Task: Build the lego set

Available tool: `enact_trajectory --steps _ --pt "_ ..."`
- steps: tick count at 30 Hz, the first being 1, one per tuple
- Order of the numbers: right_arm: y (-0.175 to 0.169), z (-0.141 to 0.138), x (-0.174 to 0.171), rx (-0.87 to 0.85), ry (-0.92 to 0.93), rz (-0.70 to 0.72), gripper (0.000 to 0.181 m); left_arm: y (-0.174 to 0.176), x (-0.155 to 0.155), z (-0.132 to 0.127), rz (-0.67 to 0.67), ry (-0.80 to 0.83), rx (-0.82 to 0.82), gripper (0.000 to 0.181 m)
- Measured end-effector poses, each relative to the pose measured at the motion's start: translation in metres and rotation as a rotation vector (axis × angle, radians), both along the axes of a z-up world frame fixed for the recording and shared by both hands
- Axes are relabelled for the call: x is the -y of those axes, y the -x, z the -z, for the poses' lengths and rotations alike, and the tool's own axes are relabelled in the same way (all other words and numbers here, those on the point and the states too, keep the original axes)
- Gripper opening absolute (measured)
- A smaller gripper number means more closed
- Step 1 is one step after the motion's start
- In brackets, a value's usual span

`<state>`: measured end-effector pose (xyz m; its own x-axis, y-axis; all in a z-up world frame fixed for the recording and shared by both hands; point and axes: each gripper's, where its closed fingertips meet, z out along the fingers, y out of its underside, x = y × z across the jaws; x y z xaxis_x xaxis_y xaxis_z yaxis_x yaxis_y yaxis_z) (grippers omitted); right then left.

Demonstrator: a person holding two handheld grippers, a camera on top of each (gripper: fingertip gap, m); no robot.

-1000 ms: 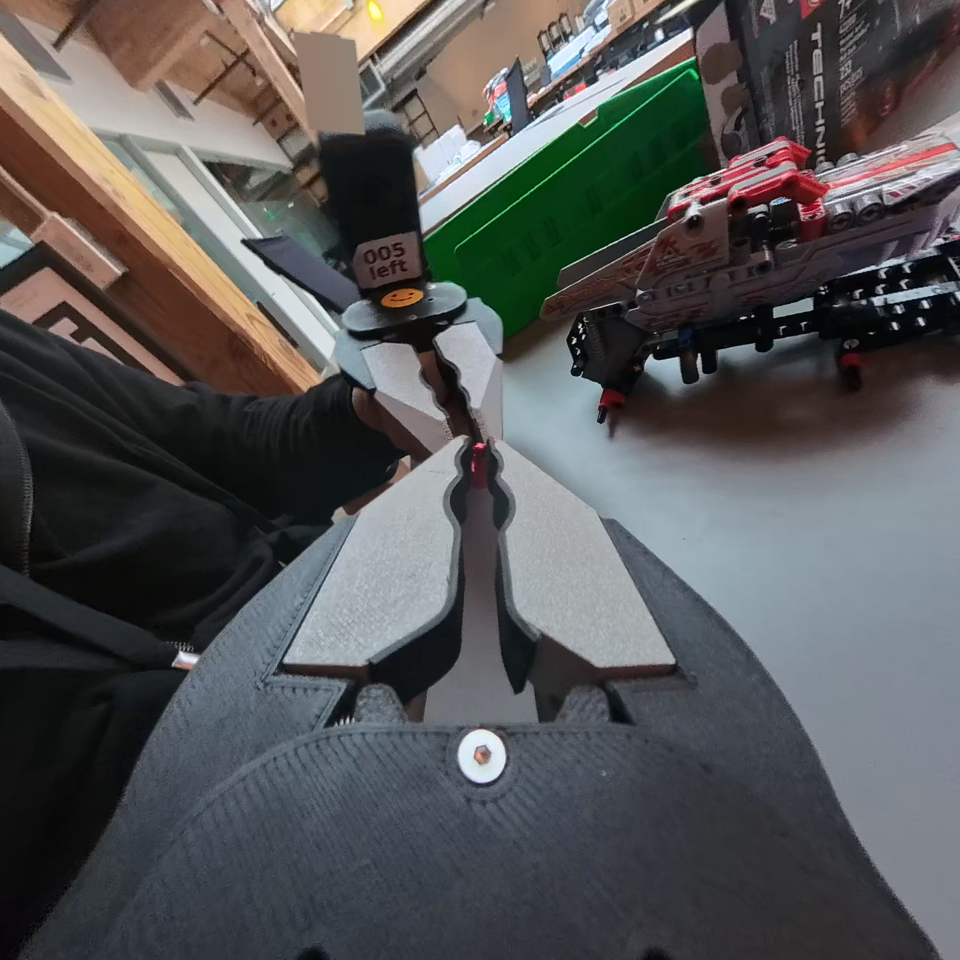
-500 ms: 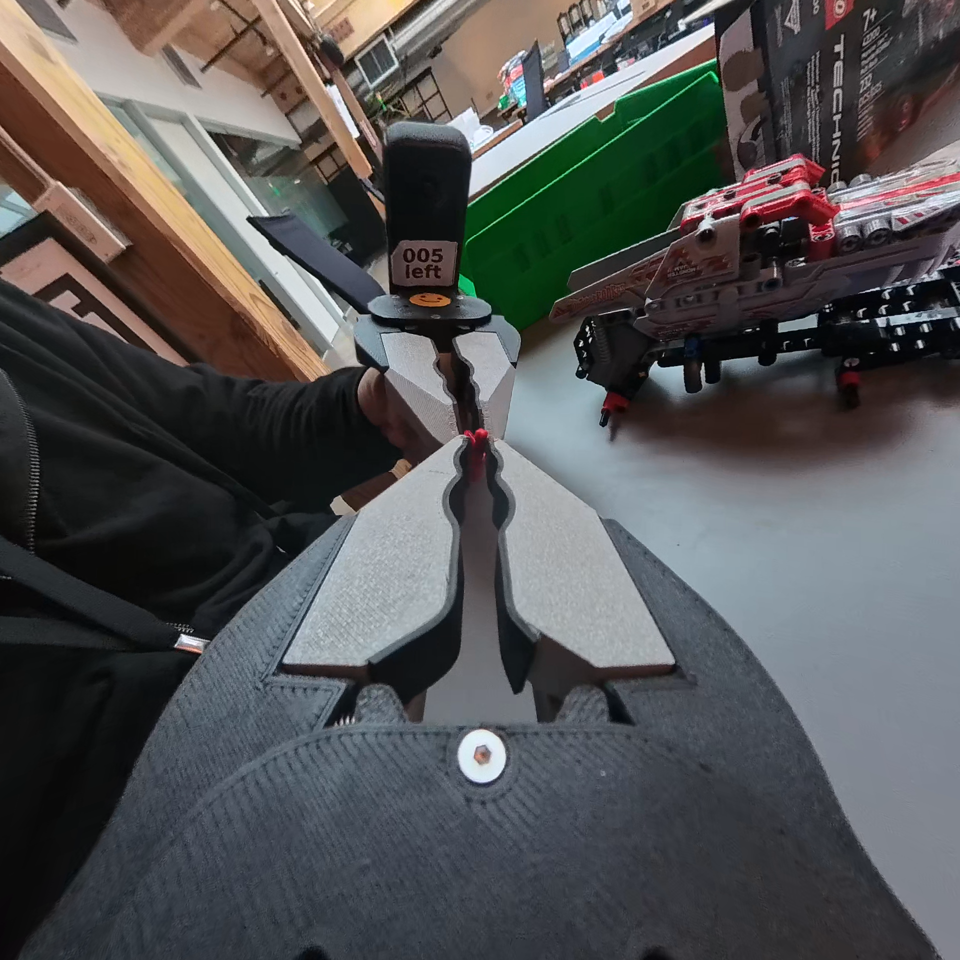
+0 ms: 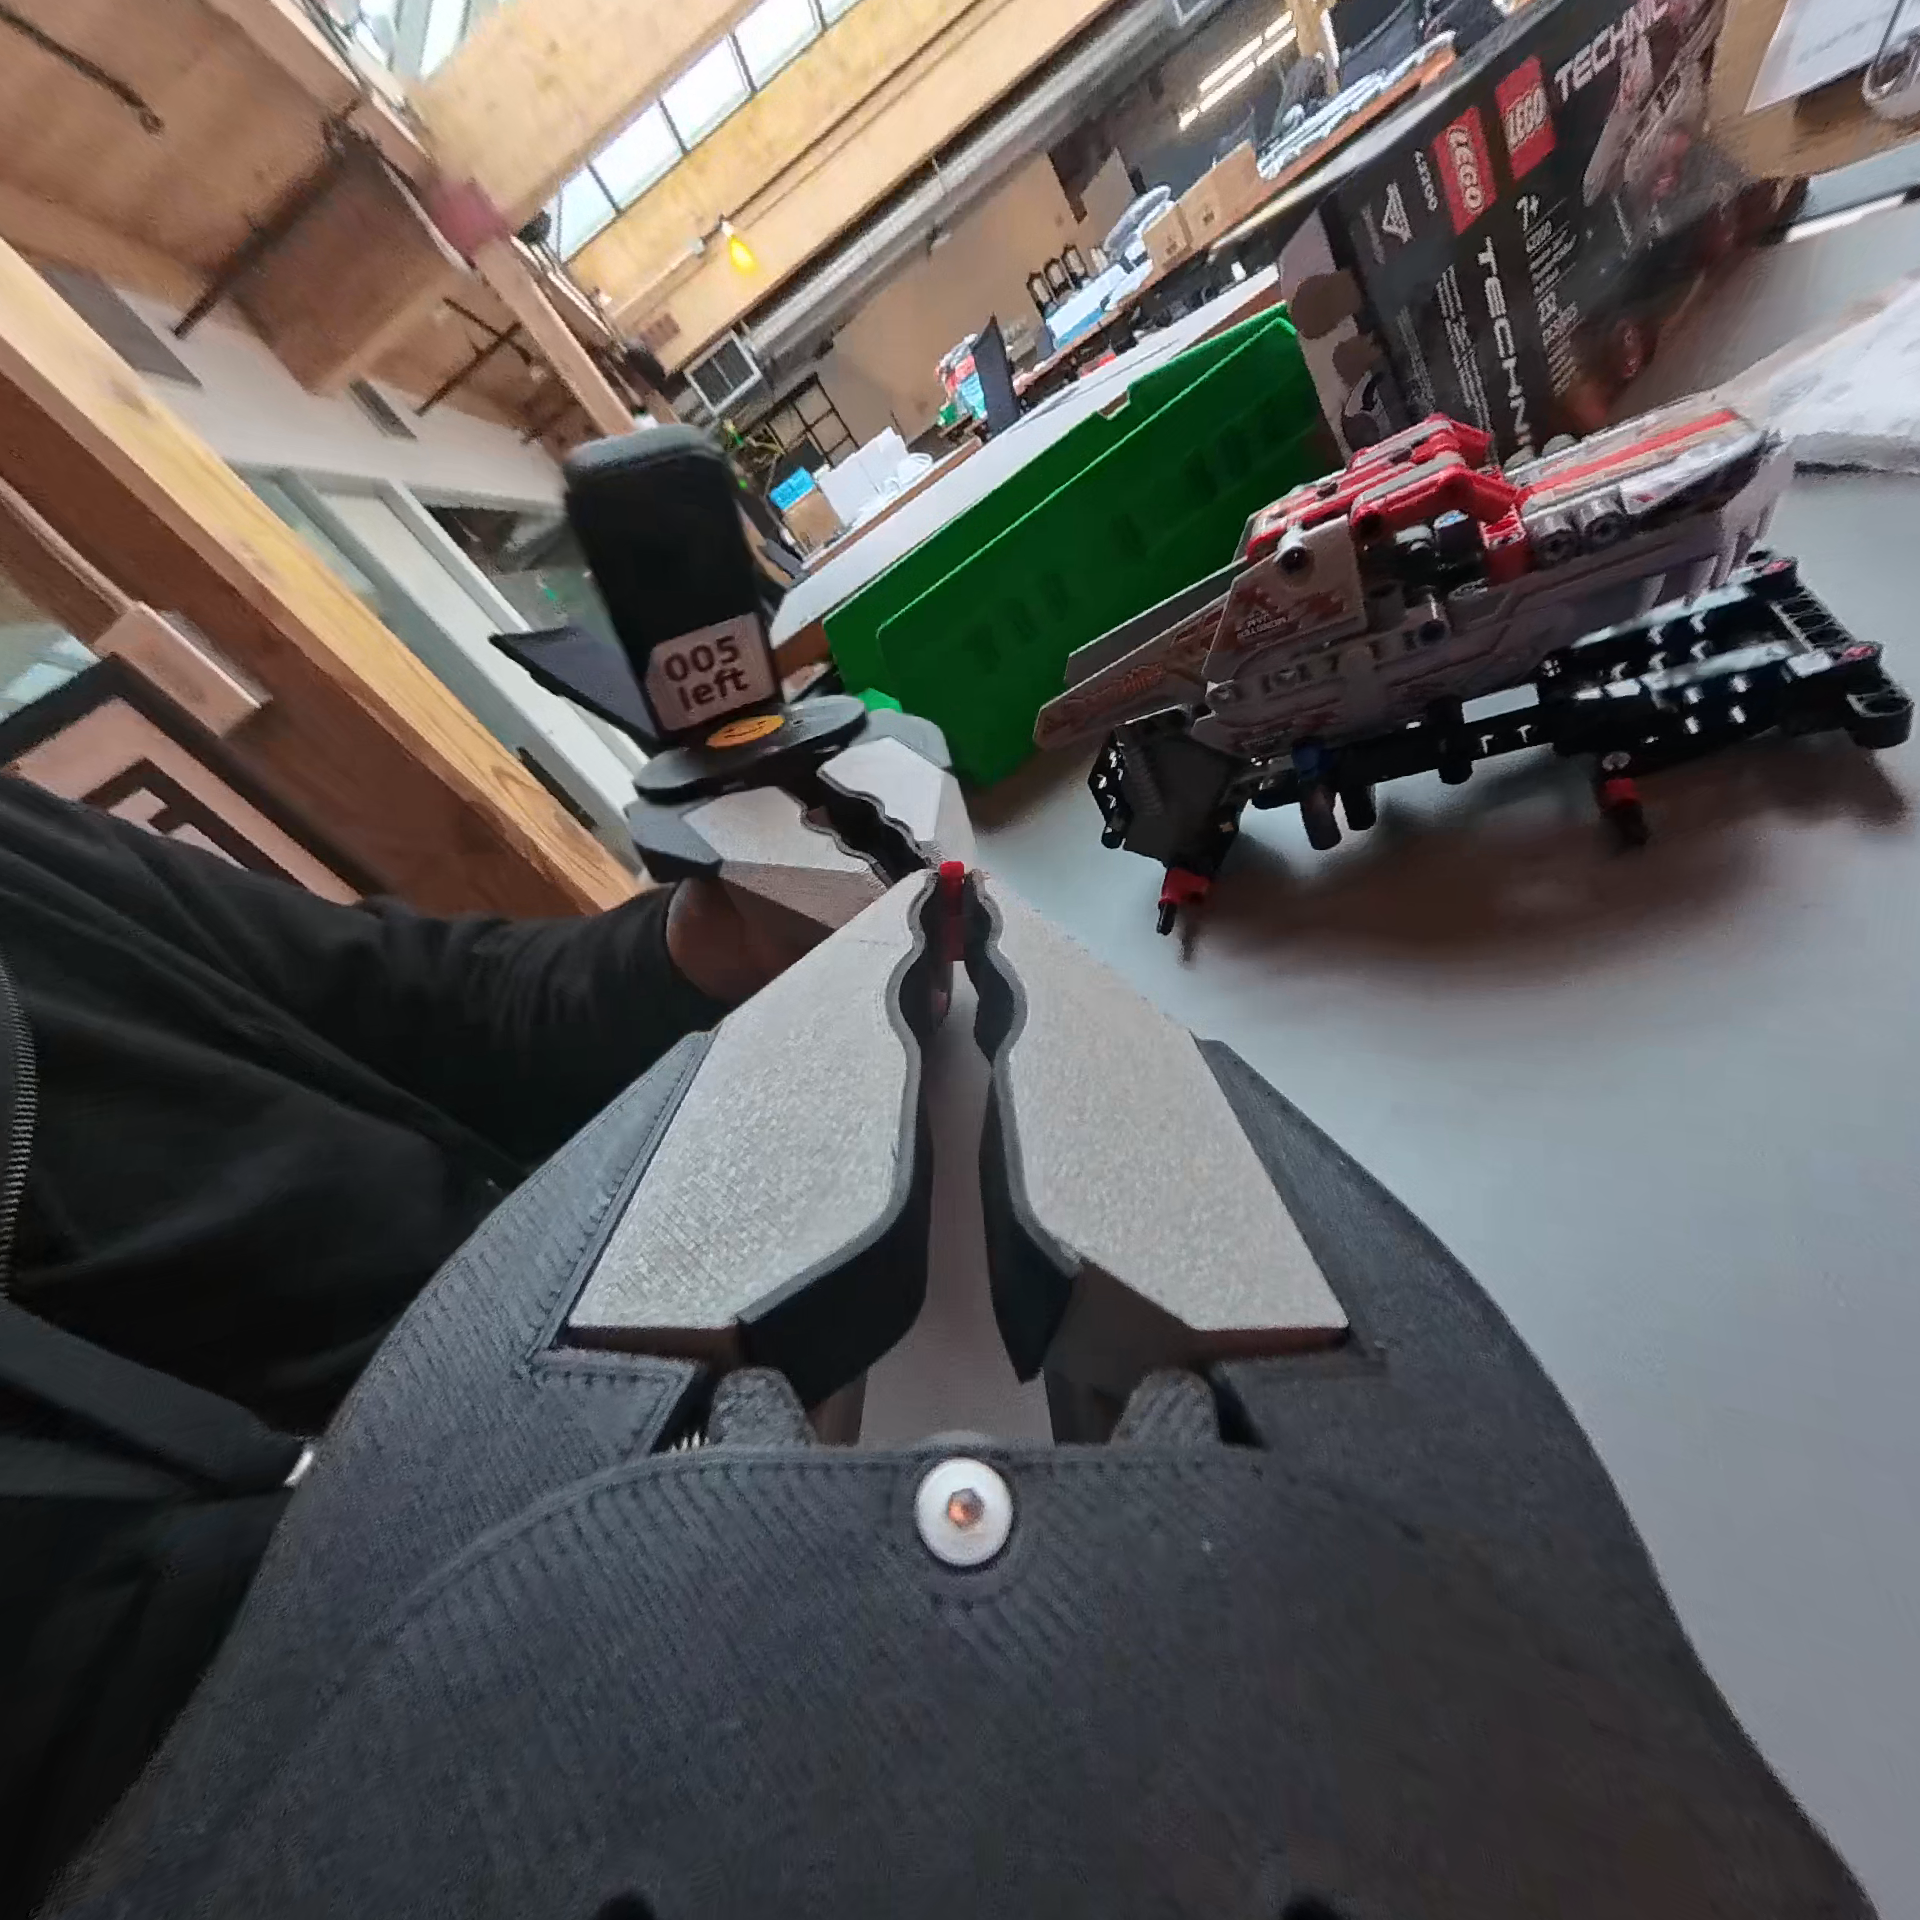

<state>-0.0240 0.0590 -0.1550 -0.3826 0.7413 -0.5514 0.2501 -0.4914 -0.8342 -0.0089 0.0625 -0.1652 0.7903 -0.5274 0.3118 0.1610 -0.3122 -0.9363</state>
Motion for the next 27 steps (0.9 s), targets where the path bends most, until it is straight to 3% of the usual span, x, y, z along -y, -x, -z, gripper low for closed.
enact_trajectory --steps 6,8,10,15,19,21,24,27 --pt "0.011 -0.002 -0.003 -0.022 0.013 0.012 0.0 0.007 -0.003 0.002 0.018 0.038 0.004 0.003" --pt "0.02 -0.012 0.0 -0.078 0.056 0.0 0.0 -0.034 0.011 0.031 0.21 0.176 -0.121 0.003" --pt "0.033 -0.007 0.003 -0.053 -0.003 0.004 0.0 -0.051 0.004 0.034 0.151 0.082 -0.31 0.003" --pt "0.02 -0.022 -0.033 -0.152 0.088 0.095 0.0 -0.023 -0.001 0.021 0.1 0.108 -0.108 0.004" --pt "0.009 -0.027 -0.04 -0.139 -0.123 0.177 0.0 -0.013 -0.004 0.016 0.091 0.115 -0.008 0.004" --pt "-0.006 -0.048 -0.068 -0.128 -0.291 0.297 0.0 -0.008 -0.005 0.013 0.086 0.115 0.028 0.004" --pt "-0.043 -0.077 -0.146 0.002 -0.482 0.551 0.0 -0.005 -0.005 0.011 0.081 0.113 0.065 0.004" --pt "-0.081 -0.043 -0.23 0.369 -0.654 0.711 0.002 -0.007 -0.004 0.008 0.086 0.079 0.041 0.004"
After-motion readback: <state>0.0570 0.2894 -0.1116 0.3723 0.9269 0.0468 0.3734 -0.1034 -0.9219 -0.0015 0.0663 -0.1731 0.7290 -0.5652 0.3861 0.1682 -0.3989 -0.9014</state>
